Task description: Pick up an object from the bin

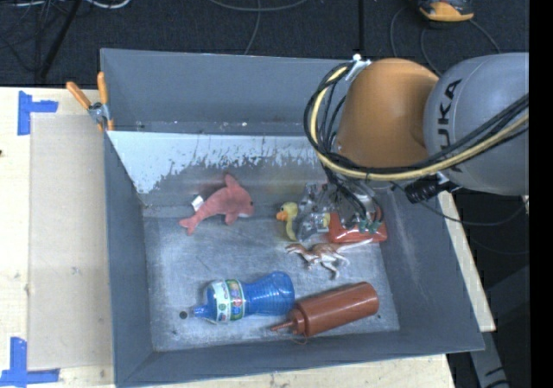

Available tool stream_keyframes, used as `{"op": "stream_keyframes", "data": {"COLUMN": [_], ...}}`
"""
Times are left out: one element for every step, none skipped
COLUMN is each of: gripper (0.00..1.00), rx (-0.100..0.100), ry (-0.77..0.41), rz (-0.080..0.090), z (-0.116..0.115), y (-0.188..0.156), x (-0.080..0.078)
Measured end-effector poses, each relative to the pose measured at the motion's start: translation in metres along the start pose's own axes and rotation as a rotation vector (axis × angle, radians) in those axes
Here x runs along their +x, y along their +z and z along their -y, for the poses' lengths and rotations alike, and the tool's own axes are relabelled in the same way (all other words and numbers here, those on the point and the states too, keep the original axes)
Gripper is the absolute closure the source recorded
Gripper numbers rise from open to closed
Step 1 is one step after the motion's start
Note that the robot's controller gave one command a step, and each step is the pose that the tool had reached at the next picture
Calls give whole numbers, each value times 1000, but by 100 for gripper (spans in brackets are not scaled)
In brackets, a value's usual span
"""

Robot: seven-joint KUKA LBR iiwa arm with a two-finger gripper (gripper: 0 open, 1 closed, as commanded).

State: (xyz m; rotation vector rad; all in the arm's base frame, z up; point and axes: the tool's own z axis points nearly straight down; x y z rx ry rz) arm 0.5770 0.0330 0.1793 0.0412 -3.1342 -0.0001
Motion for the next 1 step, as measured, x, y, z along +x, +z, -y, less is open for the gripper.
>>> {"op": "stream_keyframes", "data": {"gripper": [100], "rx": [0], "ry": [-132], "rz": [4], "z": [9], "y": [-54], "x": [16]}}
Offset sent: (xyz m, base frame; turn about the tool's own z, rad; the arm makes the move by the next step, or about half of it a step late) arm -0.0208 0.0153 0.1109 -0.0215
